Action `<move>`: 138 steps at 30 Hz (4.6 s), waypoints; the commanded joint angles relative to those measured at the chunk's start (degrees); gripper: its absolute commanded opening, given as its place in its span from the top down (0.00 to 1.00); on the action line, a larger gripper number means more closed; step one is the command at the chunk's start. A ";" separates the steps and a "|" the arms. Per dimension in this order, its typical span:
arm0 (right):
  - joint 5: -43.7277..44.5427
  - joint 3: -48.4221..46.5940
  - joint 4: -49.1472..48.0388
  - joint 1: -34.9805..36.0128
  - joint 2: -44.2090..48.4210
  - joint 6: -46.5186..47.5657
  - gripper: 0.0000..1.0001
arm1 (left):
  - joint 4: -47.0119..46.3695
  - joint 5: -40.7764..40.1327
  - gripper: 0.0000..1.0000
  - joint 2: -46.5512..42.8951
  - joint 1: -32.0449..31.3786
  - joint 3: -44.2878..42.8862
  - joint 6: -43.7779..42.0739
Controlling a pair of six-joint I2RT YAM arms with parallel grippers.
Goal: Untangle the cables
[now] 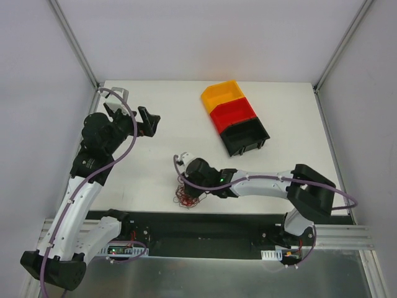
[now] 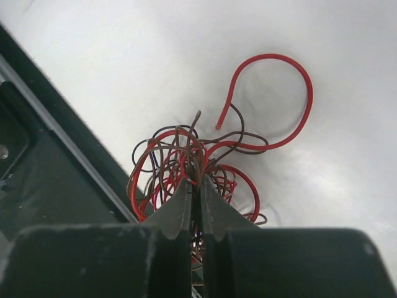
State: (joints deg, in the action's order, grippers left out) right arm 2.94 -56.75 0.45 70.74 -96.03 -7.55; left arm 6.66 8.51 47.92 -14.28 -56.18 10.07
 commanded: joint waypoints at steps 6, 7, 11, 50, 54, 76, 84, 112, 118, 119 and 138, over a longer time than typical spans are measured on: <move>-15.22 14.38 -10.29 -19.03 22.70 -6.06 0.99 | -1.38 25.81 0.23 13.66 -0.39 -5.51 8.55; -17.33 14.91 -10.55 -21.84 24.73 -6.94 0.99 | -1.29 29.85 0.28 16.56 -0.39 -6.47 9.87; -21.48 15.88 -11.61 -29.07 30.80 -7.83 0.99 | -2.52 46.47 0.39 27.99 -0.92 -10.08 17.60; -24.04 17.73 -15.57 -37.96 42.24 -13.46 0.89 | 3.89 51.61 0.85 38.13 -13.84 -13.86 12.88; -18.87 17.55 -8.92 -37.87 42.50 -10.21 0.72 | 4.60 44.60 1.00 32.78 -13.93 -13.34 9.11; -21.31 16.23 -12.99 -33.30 35.40 -6.40 0.09 | 5.30 35.69 1.00 23.36 -14.19 -11.84 1.71; -10.60 15.28 -28.57 -30.75 18.01 -22.31 0.18 | 1.01 45.70 1.00 22.48 -14.28 -11.41 4.86; -18.23 17.55 -19.10 -34.97 7.06 -15.23 0.52 | 3.01 37.98 1.00 26.43 -11.38 -44.20 29.58; -16.04 21.67 -7.93 -35.06 21.21 -8.19 0.37 | 2.75 38.95 1.00 24.07 -11.12 -30.86 27.20; -15.43 22.29 -6.61 -35.06 23.67 -7.75 0.35 | 2.49 38.60 1.00 23.45 -11.12 -27.17 27.37; -16.56 15.62 -0.18 -35.06 23.00 -5.63 0.25 | -10.01 32.72 0.31 12.99 -18.15 20.07 28.97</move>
State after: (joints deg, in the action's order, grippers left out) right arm -12.56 -37.74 1.43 35.75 -71.33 -14.20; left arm -2.68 45.30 65.04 -32.32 -34.85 43.29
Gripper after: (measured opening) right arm 0.754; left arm 0.600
